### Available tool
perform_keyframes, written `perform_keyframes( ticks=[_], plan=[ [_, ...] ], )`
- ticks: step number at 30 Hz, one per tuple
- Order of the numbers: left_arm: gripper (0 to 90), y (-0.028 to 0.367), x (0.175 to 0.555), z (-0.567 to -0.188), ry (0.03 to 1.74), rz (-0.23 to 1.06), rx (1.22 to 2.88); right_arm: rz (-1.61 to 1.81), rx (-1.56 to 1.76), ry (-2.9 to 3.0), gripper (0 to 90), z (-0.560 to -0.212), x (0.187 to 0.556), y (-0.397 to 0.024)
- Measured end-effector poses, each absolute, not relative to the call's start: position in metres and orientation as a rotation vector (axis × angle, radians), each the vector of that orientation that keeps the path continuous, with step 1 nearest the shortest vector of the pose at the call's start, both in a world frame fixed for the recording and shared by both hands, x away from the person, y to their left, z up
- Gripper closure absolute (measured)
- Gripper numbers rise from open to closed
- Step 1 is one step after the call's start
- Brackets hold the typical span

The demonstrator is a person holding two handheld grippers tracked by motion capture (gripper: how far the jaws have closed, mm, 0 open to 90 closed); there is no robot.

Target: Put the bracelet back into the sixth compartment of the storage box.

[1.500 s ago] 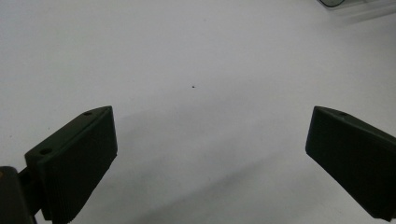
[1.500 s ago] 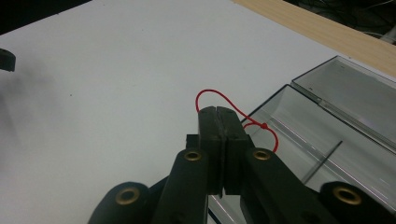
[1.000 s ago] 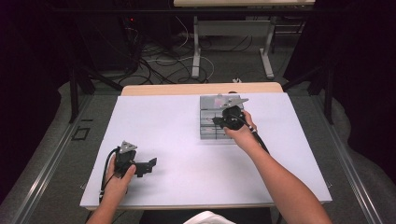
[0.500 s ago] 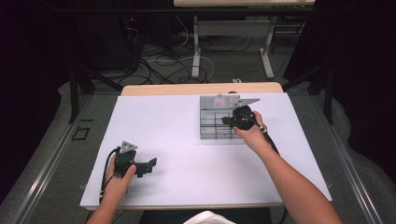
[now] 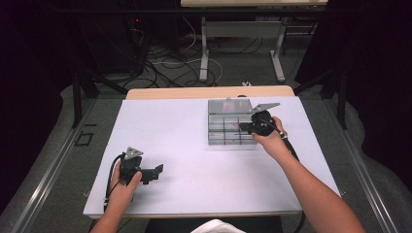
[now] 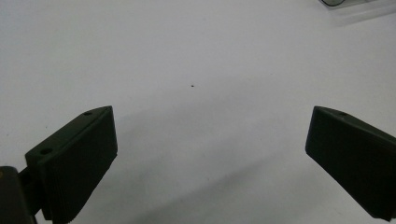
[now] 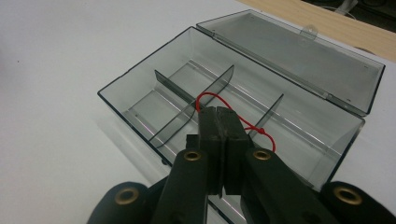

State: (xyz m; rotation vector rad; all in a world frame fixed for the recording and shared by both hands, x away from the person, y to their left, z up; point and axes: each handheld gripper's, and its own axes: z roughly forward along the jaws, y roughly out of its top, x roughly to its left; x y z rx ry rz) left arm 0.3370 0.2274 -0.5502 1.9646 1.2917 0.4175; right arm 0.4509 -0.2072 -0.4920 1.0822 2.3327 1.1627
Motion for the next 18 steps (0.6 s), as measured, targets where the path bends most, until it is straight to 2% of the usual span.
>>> perform_keyframes(
  ticks=[18],
  plan=[
    [2.5,0.228,0.336,-0.551,1.294,0.430,1.964,1.115,1.111,2.354,90.0,-0.503,0.447,-0.221]
  ],
)
